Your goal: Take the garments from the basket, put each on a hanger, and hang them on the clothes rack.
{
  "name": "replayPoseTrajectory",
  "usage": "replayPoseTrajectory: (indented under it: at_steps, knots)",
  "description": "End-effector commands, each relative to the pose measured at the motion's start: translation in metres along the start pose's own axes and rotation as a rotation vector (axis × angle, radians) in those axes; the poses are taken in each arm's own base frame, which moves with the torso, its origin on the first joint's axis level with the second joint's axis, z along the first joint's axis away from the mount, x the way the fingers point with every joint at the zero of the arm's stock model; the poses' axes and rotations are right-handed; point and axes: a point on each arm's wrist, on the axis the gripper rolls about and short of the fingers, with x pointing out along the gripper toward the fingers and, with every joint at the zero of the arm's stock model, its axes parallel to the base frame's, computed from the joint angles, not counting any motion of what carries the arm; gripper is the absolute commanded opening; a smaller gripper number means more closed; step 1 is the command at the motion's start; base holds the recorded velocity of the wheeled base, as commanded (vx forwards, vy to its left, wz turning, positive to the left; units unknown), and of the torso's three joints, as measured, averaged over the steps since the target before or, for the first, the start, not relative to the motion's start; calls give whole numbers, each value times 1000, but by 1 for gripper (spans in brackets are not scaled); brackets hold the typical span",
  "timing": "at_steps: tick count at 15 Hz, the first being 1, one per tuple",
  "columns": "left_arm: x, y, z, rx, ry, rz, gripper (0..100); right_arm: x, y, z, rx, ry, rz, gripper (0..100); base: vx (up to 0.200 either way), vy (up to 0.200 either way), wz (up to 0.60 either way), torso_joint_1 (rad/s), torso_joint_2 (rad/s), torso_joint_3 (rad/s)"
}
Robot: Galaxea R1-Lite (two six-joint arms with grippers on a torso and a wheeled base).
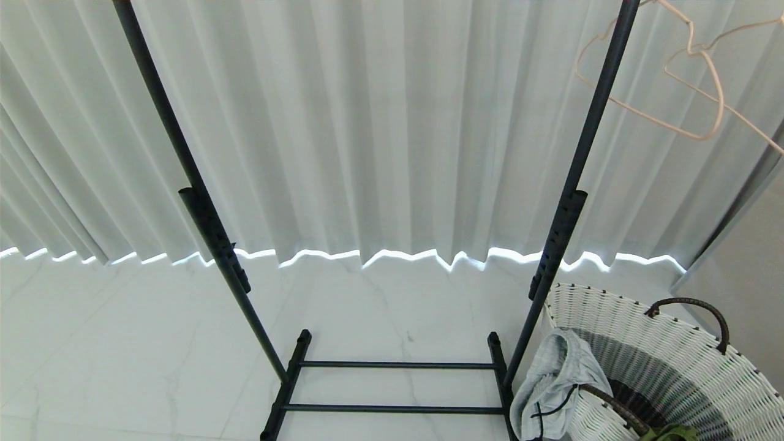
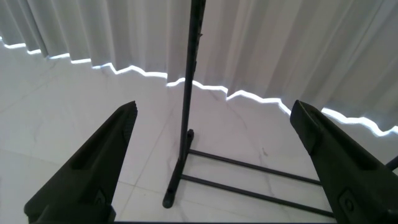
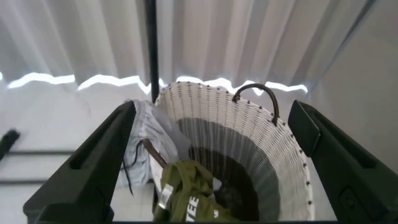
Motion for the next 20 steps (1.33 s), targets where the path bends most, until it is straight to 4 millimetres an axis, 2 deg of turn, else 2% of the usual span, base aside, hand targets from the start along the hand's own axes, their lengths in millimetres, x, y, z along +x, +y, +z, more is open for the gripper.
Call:
replayPoseTrajectory:
  at_steps: [1,2,4,5,6,9,12,17,20]
  knots:
    - [0,0,0,0,0,1,100,33,0,52,-83,207,69,100,0,0,0,0,0,0]
    - [0,0,0,0,0,1,100,53,2,52,-160,331,59,100,0,0,0,0,0,0]
    - [0,0,0,-2,0,1,100,80,5,31,-321,544,103,100,0,0,0,0,0,0]
    - [0,0,0,0,0,1,100,88,5,13,-404,661,135,100,0,0,0,0,0,0]
    - [0,0,0,-2,0,1,100,92,6,3,-452,718,163,100,0,0,0,0,0,0]
    - [0,0,0,-2,-2,1,100,106,8,-31,-486,908,216,100,0,0,0,0,0,0]
    - [0,0,0,-2,0,1,100,117,9,-57,-487,979,232,100,0,0,0,0,0,0]
    - [0,0,0,-2,0,1,100,159,8,-68,-484,1013,181,100,0,0,0,0,0,0]
    - [0,0,0,-2,0,1,100,181,4,-75,-526,984,67,100,0,0,0,0,0,0]
